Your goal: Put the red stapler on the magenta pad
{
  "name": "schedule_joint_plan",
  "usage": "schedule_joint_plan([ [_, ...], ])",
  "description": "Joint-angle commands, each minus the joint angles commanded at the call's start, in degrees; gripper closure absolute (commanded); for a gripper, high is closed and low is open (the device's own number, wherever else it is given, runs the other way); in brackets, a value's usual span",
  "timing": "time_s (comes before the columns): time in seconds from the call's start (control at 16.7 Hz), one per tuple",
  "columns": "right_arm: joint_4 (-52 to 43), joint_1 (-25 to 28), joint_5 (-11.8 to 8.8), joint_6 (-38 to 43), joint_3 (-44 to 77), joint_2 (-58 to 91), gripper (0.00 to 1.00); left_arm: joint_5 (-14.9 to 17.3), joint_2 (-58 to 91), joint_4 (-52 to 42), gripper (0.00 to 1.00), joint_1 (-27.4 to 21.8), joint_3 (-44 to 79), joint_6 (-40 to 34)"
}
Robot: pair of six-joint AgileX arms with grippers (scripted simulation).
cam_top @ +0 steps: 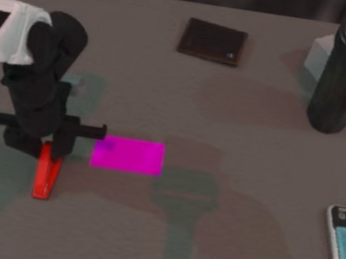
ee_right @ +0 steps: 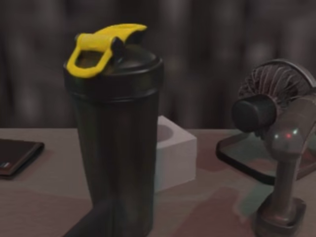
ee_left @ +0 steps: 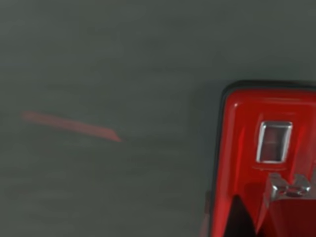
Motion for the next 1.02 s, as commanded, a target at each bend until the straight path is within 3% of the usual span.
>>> schedule_joint_plan([
  [0.54,0.0,0.0,0.0,0.0,0.0,0.0,0.0,0.0,-0.3,-1.0,1.0,0.0,0.9,0.0],
  [1.02,0.0,0.0,0.0,0.0,0.0,0.0,0.0,-0.1,-5.9,-19.8,1.0,0.8,13.2,-0.3],
])
